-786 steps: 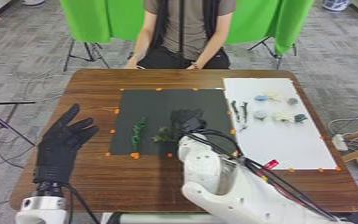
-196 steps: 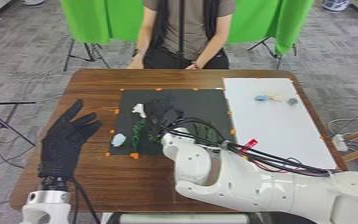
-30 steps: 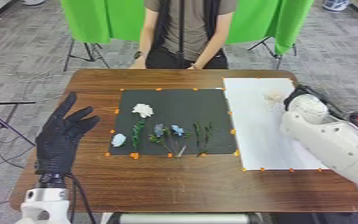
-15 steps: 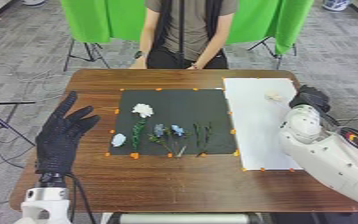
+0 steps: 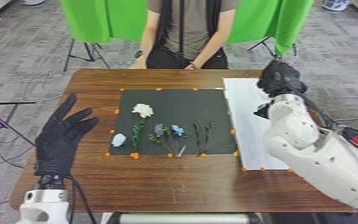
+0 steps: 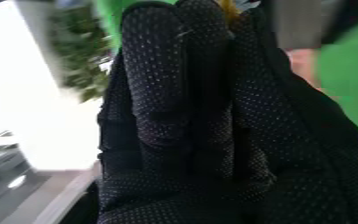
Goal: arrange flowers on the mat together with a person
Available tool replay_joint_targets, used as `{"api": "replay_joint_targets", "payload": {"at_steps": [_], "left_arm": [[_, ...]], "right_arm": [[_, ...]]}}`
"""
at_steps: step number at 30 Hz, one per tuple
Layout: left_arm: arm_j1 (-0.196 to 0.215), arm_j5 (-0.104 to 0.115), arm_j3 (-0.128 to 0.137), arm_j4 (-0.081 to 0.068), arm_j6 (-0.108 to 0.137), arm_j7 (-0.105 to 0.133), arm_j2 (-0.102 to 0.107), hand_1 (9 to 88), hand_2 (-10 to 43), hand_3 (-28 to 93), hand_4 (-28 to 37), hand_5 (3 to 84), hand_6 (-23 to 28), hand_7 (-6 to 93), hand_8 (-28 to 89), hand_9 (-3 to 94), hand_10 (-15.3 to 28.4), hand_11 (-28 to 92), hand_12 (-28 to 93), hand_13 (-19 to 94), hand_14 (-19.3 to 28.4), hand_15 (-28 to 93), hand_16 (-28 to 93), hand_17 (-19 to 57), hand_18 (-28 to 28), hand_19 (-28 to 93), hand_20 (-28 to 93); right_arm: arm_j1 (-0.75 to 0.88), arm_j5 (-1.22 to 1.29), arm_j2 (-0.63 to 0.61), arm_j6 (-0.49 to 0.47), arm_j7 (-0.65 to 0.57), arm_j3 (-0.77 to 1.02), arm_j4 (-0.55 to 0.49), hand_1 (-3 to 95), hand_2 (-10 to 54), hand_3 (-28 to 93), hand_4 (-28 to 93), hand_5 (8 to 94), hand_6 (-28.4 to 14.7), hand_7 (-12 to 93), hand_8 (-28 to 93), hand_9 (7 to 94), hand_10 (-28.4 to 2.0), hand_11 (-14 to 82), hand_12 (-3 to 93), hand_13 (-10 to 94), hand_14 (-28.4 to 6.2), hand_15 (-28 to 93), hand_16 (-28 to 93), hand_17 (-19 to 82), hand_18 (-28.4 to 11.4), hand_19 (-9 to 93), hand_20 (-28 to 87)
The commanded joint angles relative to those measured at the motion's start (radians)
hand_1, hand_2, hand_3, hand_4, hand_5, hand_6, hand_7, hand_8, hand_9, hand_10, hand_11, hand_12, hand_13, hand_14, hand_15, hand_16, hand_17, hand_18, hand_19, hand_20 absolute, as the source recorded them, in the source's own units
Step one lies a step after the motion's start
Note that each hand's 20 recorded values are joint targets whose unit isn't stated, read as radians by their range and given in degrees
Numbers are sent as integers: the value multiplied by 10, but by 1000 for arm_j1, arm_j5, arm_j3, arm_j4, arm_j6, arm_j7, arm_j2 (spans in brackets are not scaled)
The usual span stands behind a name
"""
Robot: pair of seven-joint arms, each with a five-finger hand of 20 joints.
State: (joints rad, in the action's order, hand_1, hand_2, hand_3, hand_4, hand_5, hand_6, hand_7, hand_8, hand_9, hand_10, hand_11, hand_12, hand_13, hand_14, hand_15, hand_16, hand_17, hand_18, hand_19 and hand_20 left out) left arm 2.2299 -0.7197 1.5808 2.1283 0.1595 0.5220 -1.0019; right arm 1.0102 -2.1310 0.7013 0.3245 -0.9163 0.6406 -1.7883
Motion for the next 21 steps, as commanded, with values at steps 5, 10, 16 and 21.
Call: {"api": "replay_joint_targets", "payload": {"at_steps": [5,10,16,21], "left_arm": [[12,0,4,1,-1,-17,-16,207,75,742,-283,324,54,107,-87,382,185,245,118,330,252,510,-76,4,284,766,-164],[10,9,-1,1,12,-15,-5,208,75,744,-283,325,55,108,-87,383,186,245,118,332,253,511,-76,4,284,766,-164],[7,8,-4,-1,8,-20,-4,210,76,745,-283,327,57,110,-87,384,186,246,118,330,252,511,-77,4,284,767,-164],[4,5,-2,-2,5,-29,-6,212,75,747,-283,327,57,111,-88,383,186,247,118,329,252,512,-77,2,284,766,-164]], "right_arm": [[-47,26,116,-116,67,-183,18,618,-95,658,-283,810,21,262,-29,937,-51,109,347,838,-30,425,316,306,-158,770,130],[-84,29,141,-109,71,-247,38,616,-95,660,-283,806,20,265,-28,937,-51,113,348,839,-30,435,310,306,-153,768,128],[-107,10,168,-111,84,-295,44,612,-95,659,-283,801,21,269,-33,937,-53,113,353,835,-32,444,305,304,-153,768,129],[-116,8,182,-140,92,-313,51,607,-95,657,-283,795,21,269,-37,936,-55,108,359,828,-34,451,303,299,-154,767,129]]}}
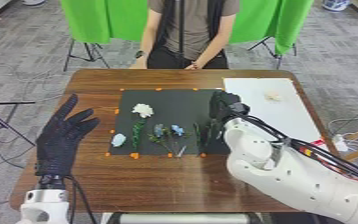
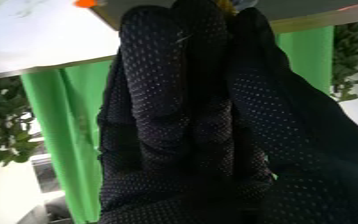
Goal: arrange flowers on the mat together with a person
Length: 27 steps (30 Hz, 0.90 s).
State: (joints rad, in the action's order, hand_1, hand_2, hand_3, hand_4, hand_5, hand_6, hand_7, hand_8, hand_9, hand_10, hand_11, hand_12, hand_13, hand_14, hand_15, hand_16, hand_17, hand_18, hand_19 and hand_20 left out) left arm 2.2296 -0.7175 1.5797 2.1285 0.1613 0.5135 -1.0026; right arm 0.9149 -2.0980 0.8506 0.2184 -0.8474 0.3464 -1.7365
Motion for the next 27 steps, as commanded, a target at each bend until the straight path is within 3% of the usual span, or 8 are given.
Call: {"api": "replay_joint_targets", "payload": {"at_steps": [1,9,10,12,17,18,21,27], "left_arm": [[6,3,-1,-1,4,-18,-5,212,75,747,-283,327,57,111,-88,383,186,247,118,329,252,512,-77,2,284,766,-164],[10,5,-2,0,13,-21,-5,216,74,750,-282,328,58,112,-88,384,186,248,117,330,252,516,-78,1,284,765,-163],[10,-16,11,0,-4,-44,-34,216,74,751,-282,328,58,112,-88,384,186,248,117,330,252,516,-78,1,284,765,-163],[11,-17,13,0,-6,-46,-36,217,74,752,-281,327,57,112,-89,384,187,249,117,330,252,516,-79,1,284,765,-163],[7,-12,7,-2,0,-40,-31,221,75,758,-274,327,58,113,-89,384,187,249,117,330,253,515,-80,0,284,764,-162],[8,-5,2,-1,7,-33,-19,222,75,757,-274,327,58,113,-89,384,187,249,117,329,253,517,-79,0,284,764,-162],[9,-7,2,0,7,-37,-24,222,75,756,-273,327,58,114,-89,383,187,249,117,329,253,516,-79,0,284,763,-160],[16,6,-5,1,24,-24,-9,222,75,754,-272,327,57,115,-90,383,187,249,116,328,253,516,-80,0,284,764,-159]], "right_arm": [[-18,-31,33,-45,29,-19,-3,600,-95,656,-283,793,21,265,-42,935,-57,106,362,826,-37,455,299,296,-155,767,129],[-8,-35,35,-122,46,-10,-19,516,-95,649,-283,737,12,223,-55,863,-86,234,288,775,-63,544,205,258,-171,765,147],[-1,-29,35,-124,48,-2,-21,495,-95,661,-283,723,11,217,-57,848,-93,260,268,765,-68,557,200,249,-175,764,151],[3,-26,36,-121,45,2,-24,462,-95,690,-283,703,11,200,-66,829,-102,297,232,750,-74,572,192,240,-180,764,158],[-2,-41,35,-142,44,4,-30,417,-95,717,-282,680,15,177,-137,816,-112,320,199,740,-81,585,184,229,-194,760,168],[-1,-36,34,-141,43,4,-32,413,-95,716,-282,677,15,176,-140,814,-112,321,198,739,-82,586,185,229,-195,760,169],[5,-35,31,-147,45,15,-41,405,-95,713,-282,673,14,173,-142,809,-114,323,198,735,-85,590,185,226,-198,759,172],[15,-44,18,-126,40,40,-77,383,-95,694,-272,665,10,166,-142,810,-120,322,196,731,-92,596,183,222,-205,759,179]]}}
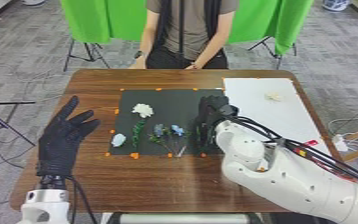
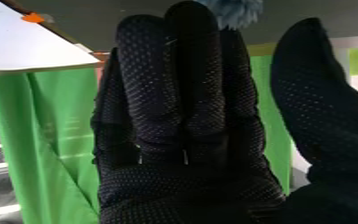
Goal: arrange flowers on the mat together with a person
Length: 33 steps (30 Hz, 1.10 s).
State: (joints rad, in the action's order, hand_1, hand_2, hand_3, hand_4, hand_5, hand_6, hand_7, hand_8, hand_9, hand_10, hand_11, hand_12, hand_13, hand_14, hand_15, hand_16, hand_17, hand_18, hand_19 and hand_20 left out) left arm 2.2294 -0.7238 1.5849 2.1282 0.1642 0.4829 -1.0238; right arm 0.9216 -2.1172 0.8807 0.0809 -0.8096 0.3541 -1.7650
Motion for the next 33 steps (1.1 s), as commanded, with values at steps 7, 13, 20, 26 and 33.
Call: {"api": "replay_joint_targets", "payload": {"at_steps": [7,13,20,26,33], "left_arm": [[20,-4,8,0,4,-11,-7,222,75,752,-276,327,58,113,-90,383,188,249,117,329,253,517,-80,0,284,763,-159],[49,-31,56,4,-29,-46,-36,217,76,746,-280,326,54,111,-90,381,184,244,115,326,252,514,-80,-1,284,764,-159],[75,-55,97,5,-57,-68,-63,207,77,737,-282,324,45,101,-90,376,179,224,111,327,253,510,-80,-1,284,763,-158],[60,-60,96,-19,-75,-69,-79,202,78,734,-283,323,42,97,-87,377,177,212,112,331,252,494,-80,-1,284,757,-159],[4,-50,71,-59,-63,-50,-68,197,80,729,-283,326,39,93,-88,393,174,199,111,362,246,453,-78,17,284,755,-165]], "right_arm": [[206,124,-27,74,12,312,-199,332,-49,669,-262,660,1,157,-138,800,-134,310,192,718,-105,606,179,220,-214,757,186],[558,552,31,143,116,752,-353,270,28,648,-243,625,-22,140,-129,741,-167,245,168,665,-150,571,144,224,-247,722,155],[910,1186,159,105,424,1117,-399,227,78,665,-242,524,-32,128,-124,611,-200,204,152,529,-192,513,105,134,-266,617,102],[1014,1337,220,101,530,1177,-382,202,89,684,-246,475,-20,117,-117,545,-203,162,143,467,-206,461,90,120,-267,592,91],[1078,1349,285,74,601,1172,-376,187,93,699,-253,447,-13,107,-112,507,-198,138,143,420,-212,407,94,94,-265,547,86]]}}
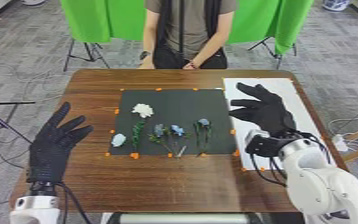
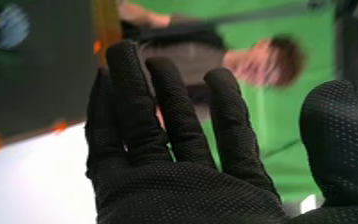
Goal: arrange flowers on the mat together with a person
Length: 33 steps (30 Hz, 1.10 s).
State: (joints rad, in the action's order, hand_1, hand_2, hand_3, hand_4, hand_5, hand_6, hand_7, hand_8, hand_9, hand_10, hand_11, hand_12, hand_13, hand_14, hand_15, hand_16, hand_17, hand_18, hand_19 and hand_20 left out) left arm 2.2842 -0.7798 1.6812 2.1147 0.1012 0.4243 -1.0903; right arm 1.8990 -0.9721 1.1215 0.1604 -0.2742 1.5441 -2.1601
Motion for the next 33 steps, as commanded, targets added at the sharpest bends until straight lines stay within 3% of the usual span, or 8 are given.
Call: {"api": "replay_joint_targets", "payload": {"at_steps": [1,6,9,14,17,20,33], "left_arm": [[-60,5,-31,-52,-2,7,-3,196,80,730,-283,326,39,92,-87,394,173,198,111,365,245,447,-78,22,284,757,-166],[-84,-2,-54,-67,-13,-9,-7,195,80,730,-283,328,38,92,-87,400,173,196,113,372,238,421,-69,39,284,762,-190],[-82,-4,-73,-68,12,9,-4,195,80,731,-283,328,38,92,-87,398,173,199,117,361,242,435,-58,37,284,766,-212],[-91,-9,-72,-73,4,3,-17,194,79,734,-283,327,38,97,-87,392,177,215,125,342,245,461,-55,15,284,749,-221],[-99,-19,-65,-72,-9,-12,-25,194,79,735,-283,327,38,98,-88,391,178,218,124,338,245,468,-57,7,284,748,-212],[-94,-23,-66,-66,-14,-12,-21,194,79,735,-283,328,38,99,-88,390,179,220,123,339,250,495,-59,7,284,753,-197],[-65,-28,-51,-61,-24,-43,-45,197,79,735,-283,332,41,97,-87,391,179,224,120,354,252,504,-77,14,284,767,-187]], "right_arm": [[104,205,50,-5,68,-23,23,186,93,700,-254,445,-13,106,-111,505,-197,138,144,416,-210,404,96,89,-263,544,87],[131,152,66,0,102,-36,25,180,93,706,-258,439,-7,107,-110,494,-196,135,146,406,-208,402,109,72,-248,535,101],[148,150,73,-29,119,-31,28,179,93,710,-262,437,-5,111,-111,495,-193,135,148,404,-206,402,118,68,-239,524,117],[160,169,85,-38,115,-35,31,179,93,718,-266,438,-1,112,-112,497,-189,137,150,405,-202,410,122,66,-232,512,131],[159,166,87,-49,116,-39,36,179,94,719,-268,439,1,114,-113,500,-188,139,150,406,-202,414,123,66,-232,510,137],[160,188,93,-63,117,-35,39,179,94,720,-268,440,1,115,-114,501,-188,140,150,406,-201,418,122,66,-232,506,145],[152,174,89,-54,101,-35,38,176,99,719,-268,443,4,121,-117,508,-187,146,150,408,-200,428,120,65,-232,502,157]]}}
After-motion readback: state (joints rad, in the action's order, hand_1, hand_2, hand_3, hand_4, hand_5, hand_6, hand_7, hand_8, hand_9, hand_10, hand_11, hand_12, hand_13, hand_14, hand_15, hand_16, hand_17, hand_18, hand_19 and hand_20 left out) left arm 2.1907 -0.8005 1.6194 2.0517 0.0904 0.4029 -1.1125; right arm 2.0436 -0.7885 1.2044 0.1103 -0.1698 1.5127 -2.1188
